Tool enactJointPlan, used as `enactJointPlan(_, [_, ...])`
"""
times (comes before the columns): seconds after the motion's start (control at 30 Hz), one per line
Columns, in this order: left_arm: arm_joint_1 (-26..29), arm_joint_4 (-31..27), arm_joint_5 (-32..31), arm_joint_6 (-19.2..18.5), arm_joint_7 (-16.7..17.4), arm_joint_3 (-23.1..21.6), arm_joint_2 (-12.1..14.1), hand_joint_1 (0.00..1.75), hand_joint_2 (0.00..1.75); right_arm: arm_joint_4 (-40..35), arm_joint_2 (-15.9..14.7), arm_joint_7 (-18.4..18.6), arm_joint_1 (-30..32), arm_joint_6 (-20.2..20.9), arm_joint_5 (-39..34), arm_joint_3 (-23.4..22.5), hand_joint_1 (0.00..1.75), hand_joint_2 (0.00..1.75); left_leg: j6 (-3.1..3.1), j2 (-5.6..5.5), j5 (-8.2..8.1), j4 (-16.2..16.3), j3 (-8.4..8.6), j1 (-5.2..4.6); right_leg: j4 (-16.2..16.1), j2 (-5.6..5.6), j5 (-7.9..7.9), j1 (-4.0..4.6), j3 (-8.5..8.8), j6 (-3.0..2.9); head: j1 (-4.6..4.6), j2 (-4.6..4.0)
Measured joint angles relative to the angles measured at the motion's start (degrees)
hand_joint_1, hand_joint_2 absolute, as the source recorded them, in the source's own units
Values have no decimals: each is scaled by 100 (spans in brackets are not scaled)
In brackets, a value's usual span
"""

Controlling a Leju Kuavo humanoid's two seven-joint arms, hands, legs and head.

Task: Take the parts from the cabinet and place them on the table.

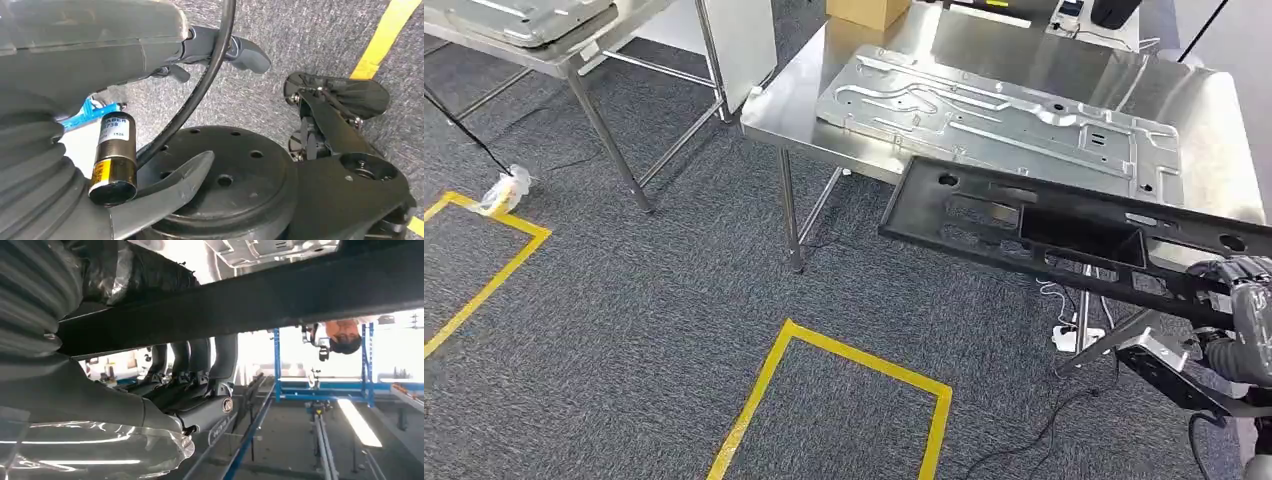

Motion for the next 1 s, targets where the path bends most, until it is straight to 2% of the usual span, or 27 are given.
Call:
enactJointPlan(0.07, [-1,0,13,0,0,0,0,0,175,68,-15,7,-94,50,0,20,175,175,0,1,0,0,1,0,-1,0,-2,1,-1,7,2,0])
enactJointPlan(0.13, [-2,0,24,0,0,0,0,0,175,131,-50,13,-160,131,-20,50,175,175,9,1,-4,20,1,-14,-31,0,14,-6,2,45,2,0])
enactJointPlan(0.17, [-4,0,33,2,0,2,2,0,175,146,-57,22,-186,148,-33,52,175,175,59,9,-5,7,10,-43,-76,12,29,-45,19,122,-4,0])
enactJointPlan(0.2, [-8,0,37,4,0,2,2,0,175,168,-90,42,-199,186,-53,57,175,175,94,26,25,-68,38,-25,-123,34,44,-12,37,154,-2,0])
enactJointPlan(0.23, [-5,0,44,4,-2,2,-24,0,175,183,-166,57,-215,223,-68,57,175,175,130,60,107,-216,109,57,-95,-19,25,-29,42,148,-7,0])
enactJointPlan(0.27, [1,0,50,7,-9,4,-15,0,175,203,-188,63,-247,240,-83,57,175,175,153,85,125,-300,158,53,35,-159,-57,-17,-18,155,24,0])
enactJointPlan(0.3, [7,0,55,7,-15,4,-15,0,175,223,-214,68,-302,249,-87,63,175,175,161,112,132,-324,176,54,350,-215,-244,-21,-185,156,17,0])
enactJointPlan(0.37, [14,0,70,7,-17,4,-15,0,175,264,-223,90,-328,264,-103,107,175,175,140,159,112,-323,188,62,1268,-261,-614,-69,-667,214,20,0])
enactJointPlan(0.4, [17,0,77,7,-17,4,-15,0,175,286,-223,92,-328,275,-103,131,175,175,122,179,94,-319,200,68,1533,-268,-655,-100,-823,238,17,0])
enactJointPlan(0.43, [20,0,76,7,-22,4,-15,0,175,306,-227,92,-327,286,-103,144,175,175,87,193,69,-310,220,87,1524,-278,-550,-134,-847,271,17,0])
enactJointPlan(0.47, [21,0,76,7,-28,4,-17,0,175,323,-240,92,-326,299,-103,155,175,175,47,197,34,-285,243,115,1257,-299,-341,-166,-731,309,17,0])
enactJointPlan(0.53, [19,0,81,7,-31,7,-15,0,175,345,-278,92,-325,310,-103,168,175,175,-81,202,-92,-175,287,197,203,-370,210,-262,-203,420,20,0])
enactJointPlan(0.57, [22,0,81,11,-33,7,4,0,175,369,-271,94,-332,315,-103,177,175,175,-169,206,-153,-138,276,183,113,-351,24,-231,-154,458,28,0])
enactJointPlan(0.6, [0,0,81,11,-35,9,15,0,175,382,-282,92,-347,315,-105,190,175,175,-219,203,-203,-56,263,162,66,-296,34,-175,-155,363,59,0])
enactJointPlan(0.63, [-5,0,81,9,-35,9,9,0,175,389,-297,94,-344,321,-105,203,175,175,-241,197,-213,-93,246,151,131,-290,-8,-176,-161,236,59,0])
enactJointPlan(0.73, [-13,-4,87,9,-50,9,9,0,175,407,-328,107,-341,330,-103,205,175,175,-311,205,-287,-108,315,187,178,-270,-84,-175,-141,78,50,0])
enactJointPlan(0.77, [-14,-4,89,9,-52,11,11,0,175,406,-339,107,-333,330,-103,205,175,175,-314,205,-360,51,279,189,176,-275,-109,-168,-105,22,55,0])
enactJointPlan(0.8, [-10,-4,90,9,-52,11,11,0,175,406,-352,107,-346,330,-107,205,175,175,-309,205,-524,412,90,182,175,-278,-135,-150,-77,-16,48,0])
enactJointPlan(0.87, [-20,-6,92,9,-55,11,11,0,175,413,-350,107,-357,332,-124,210,175,175,-284,204,-880,1410,-502,141,176,-282,-188,-90,-29,-93,52,0])
enactJointPlan(0.9, [-15,-4,92,11,-55,13,13,0,175,417,-350,107,-358,334,-131,214,175,175,-262,204,-922,1747,-742,123,176,-281,-218,-56,2,-119,50,0])
enactJointPlan(0.93, [-2,-4,92,11,-52,13,15,0,175,422,-352,107,-358,337,-140,219,175,175,-224,204,-841,1847,-873,100,176,-270,-253,-19,45,-139,50,0])
enactJointPlan(0.97, [8,-4,92,11,-52,13,13,0,175,424,-352,107,-358,345,-140,227,175,175,-159,203,-619,1683,-873,67,176,-254,-295,18,107,-151,50,0])
enactJointPlan(1.0, [20,-4,96,11,-52,13,13,0,175,424,-354,107,-363,352,-144,232,175,175,-52,200,-241,1229,-744,12,174,-241,-345,59,182,-164,52,0])
